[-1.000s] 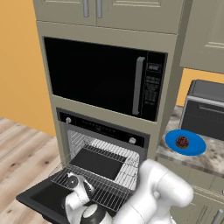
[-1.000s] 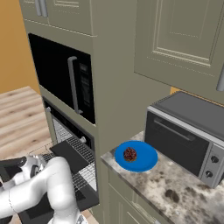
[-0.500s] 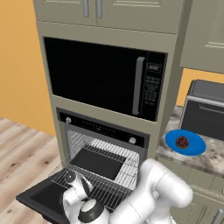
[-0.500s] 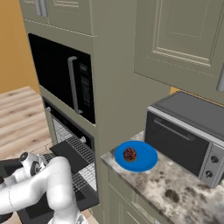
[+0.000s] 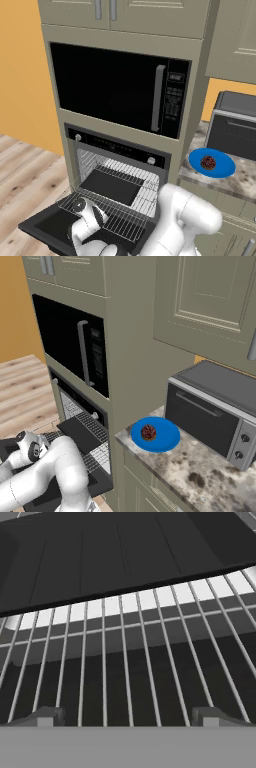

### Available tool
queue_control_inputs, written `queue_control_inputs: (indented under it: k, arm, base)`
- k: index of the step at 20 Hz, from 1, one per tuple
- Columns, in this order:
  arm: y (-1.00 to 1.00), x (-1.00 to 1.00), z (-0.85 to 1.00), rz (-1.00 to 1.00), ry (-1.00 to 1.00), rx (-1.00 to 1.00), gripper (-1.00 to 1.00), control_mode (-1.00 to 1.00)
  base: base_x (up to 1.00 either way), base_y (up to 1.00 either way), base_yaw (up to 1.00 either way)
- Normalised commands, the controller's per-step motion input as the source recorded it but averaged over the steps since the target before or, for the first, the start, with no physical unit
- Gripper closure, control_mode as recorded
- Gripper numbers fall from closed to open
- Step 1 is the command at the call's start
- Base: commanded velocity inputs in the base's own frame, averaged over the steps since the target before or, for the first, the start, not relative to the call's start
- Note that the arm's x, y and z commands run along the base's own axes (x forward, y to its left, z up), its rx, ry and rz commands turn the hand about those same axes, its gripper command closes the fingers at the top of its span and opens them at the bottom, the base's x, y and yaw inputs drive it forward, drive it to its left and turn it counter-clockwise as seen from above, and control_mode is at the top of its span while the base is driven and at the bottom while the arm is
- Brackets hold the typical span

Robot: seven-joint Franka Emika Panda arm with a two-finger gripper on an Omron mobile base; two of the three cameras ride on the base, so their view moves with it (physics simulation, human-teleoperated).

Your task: Take the baked cake out of the oven and place it on the plate for cooling. Then close the oven door.

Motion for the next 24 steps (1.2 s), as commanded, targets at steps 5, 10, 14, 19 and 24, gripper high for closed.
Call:
queue_control_inputs:
  k: [5,10,14,19,24]
  arm:
    - [0.00,0.00,0.00,0.00,0.02,-0.08,-1.00,-1.00]
    - [0.00,0.20,-0.05,0.00,0.03,-0.09,-1.00,-1.00]
    - [0.00,0.11,-0.33,0.00,0.06,-0.07,-1.00,-1.00]
    - [0.00,0.12,-0.64,0.01,0.03,-0.03,-1.00,-1.00]
    - [-0.12,0.30,-0.65,0.04,0.00,0.00,-1.00,-1.00]
  base:
    - [0.00,0.00,0.00]
    - [0.00,0.00,0.00]
    - [0.00,0.00,0.00]
    - [0.00,0.00,0.00]
    - [0.00,0.00,0.00]
